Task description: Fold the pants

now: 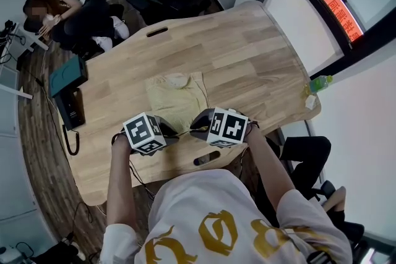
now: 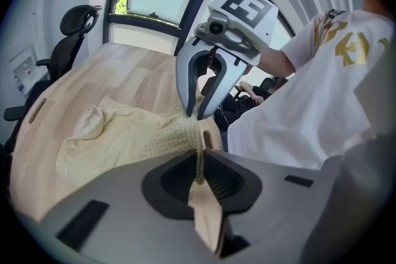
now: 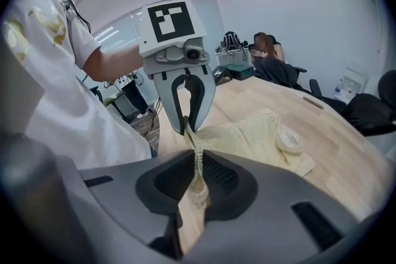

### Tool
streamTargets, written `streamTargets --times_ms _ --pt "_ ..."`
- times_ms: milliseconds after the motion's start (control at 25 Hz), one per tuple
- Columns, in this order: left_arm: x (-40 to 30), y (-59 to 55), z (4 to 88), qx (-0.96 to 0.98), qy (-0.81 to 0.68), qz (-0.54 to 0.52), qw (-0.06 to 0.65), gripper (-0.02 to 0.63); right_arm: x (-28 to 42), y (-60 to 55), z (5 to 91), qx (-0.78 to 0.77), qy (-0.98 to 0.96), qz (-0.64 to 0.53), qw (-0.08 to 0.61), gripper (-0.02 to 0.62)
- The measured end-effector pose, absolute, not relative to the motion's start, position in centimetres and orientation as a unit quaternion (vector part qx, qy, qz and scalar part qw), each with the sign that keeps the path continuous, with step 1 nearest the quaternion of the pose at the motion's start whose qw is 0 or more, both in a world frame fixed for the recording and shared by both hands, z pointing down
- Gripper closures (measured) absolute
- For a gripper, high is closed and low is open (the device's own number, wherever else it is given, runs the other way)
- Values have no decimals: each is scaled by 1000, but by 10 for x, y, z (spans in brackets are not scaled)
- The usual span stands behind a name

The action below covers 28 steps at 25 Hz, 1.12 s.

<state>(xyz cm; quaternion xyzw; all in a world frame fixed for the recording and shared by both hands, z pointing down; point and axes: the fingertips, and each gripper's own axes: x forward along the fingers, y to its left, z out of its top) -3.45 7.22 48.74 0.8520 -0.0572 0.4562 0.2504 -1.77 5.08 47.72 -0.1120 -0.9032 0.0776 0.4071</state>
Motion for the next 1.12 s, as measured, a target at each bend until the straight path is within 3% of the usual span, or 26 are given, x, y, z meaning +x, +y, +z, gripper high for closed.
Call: streamTargets --times_ms 1120 --pt "-104 -59 519 845 -124 455 253 561 -80 -75 503 -59 -914 42 399 563"
